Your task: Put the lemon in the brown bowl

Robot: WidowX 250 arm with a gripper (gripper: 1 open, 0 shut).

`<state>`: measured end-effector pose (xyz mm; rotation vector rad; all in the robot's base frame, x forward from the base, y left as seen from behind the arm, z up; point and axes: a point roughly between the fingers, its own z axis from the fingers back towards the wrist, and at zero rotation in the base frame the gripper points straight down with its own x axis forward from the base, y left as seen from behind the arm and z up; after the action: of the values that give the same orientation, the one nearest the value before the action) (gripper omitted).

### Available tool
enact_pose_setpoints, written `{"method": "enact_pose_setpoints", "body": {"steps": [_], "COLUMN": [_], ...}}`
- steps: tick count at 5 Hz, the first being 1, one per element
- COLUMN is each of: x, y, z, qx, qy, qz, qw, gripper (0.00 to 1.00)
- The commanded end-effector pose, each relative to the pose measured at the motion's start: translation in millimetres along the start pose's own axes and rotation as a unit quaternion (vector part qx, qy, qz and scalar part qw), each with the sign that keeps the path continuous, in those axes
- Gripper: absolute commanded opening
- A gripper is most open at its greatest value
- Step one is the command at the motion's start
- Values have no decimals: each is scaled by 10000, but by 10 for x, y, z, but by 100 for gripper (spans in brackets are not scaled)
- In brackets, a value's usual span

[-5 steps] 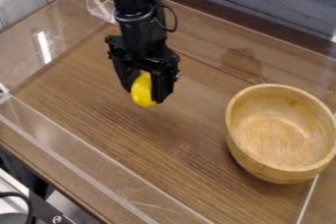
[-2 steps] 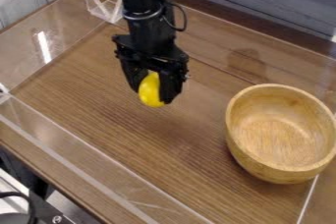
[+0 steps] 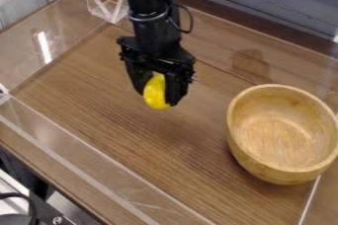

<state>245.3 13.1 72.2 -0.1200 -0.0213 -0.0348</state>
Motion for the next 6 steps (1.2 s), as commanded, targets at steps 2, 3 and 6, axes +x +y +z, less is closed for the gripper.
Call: {"method": "enact_pose_setpoints", "body": {"steps": [2,3,6], "x": [147,155,175], "y": [-106,-194,-604], "z": [222,234,299], "qx": [34,13,-97], "qy": [-444,-451,-509], "qz": [-82,-114,-244], "qw": [9990,9989,9984], "gripper": [0,0,0]}}
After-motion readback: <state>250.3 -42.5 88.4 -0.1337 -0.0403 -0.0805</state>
